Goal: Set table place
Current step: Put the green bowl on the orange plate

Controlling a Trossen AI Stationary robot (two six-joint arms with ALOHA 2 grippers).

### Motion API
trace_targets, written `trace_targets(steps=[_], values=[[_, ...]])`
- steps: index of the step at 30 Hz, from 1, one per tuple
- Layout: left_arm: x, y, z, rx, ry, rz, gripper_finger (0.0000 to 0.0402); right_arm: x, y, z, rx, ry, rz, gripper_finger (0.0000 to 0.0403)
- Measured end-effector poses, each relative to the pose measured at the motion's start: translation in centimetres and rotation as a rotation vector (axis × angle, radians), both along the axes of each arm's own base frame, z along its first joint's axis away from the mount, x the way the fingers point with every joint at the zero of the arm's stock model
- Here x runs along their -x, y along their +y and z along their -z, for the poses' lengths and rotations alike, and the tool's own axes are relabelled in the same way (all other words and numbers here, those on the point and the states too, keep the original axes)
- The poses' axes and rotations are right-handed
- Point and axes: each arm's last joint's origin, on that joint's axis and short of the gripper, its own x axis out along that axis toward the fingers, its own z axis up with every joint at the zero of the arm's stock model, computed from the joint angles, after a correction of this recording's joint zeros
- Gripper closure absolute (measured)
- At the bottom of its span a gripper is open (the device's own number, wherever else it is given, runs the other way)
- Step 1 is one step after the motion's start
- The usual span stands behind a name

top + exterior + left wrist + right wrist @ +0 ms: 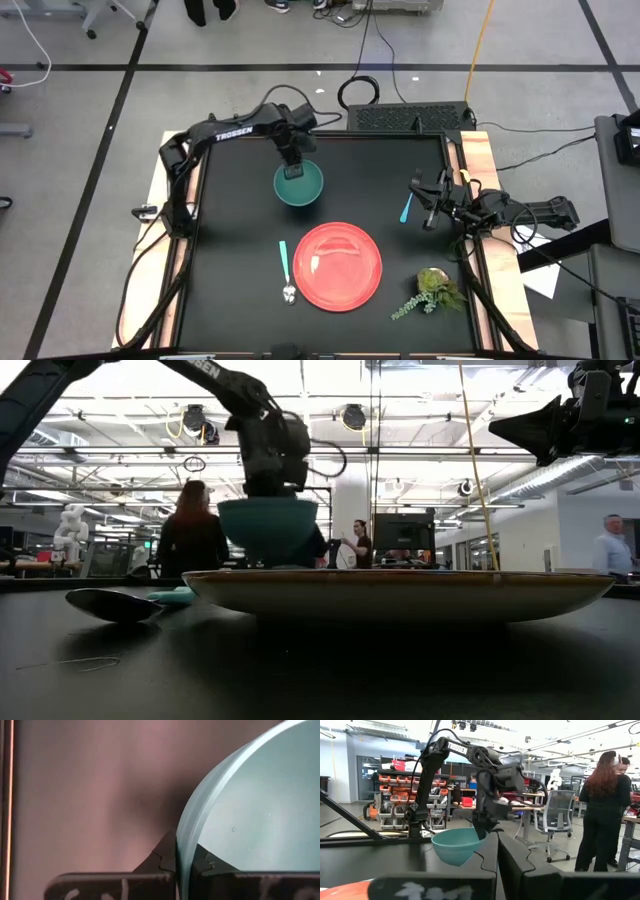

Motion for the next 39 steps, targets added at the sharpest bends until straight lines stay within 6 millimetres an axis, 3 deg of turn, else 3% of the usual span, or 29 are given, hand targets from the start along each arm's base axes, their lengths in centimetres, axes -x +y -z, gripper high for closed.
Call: trace_targets(steps=[7,25,39], values=[[-0.3,-2.0,-1.8,0.046,-0.088,0.059,0.0396,0.0,0.0,0.0,0.000,0.000,0.000,0.0403],[-1.4,-4.1,-1.8,0.071,-0.088,0.098,0.0398,0.0,0.0,0.0,-0.007,-0.003,-0.001,0.0403],[-2.9,-8.1,-1.8,0.126,-0.082,0.146,0.0398,0.0,0.0,0.0,-0.006,-0.004,-0.001,0.0403]])
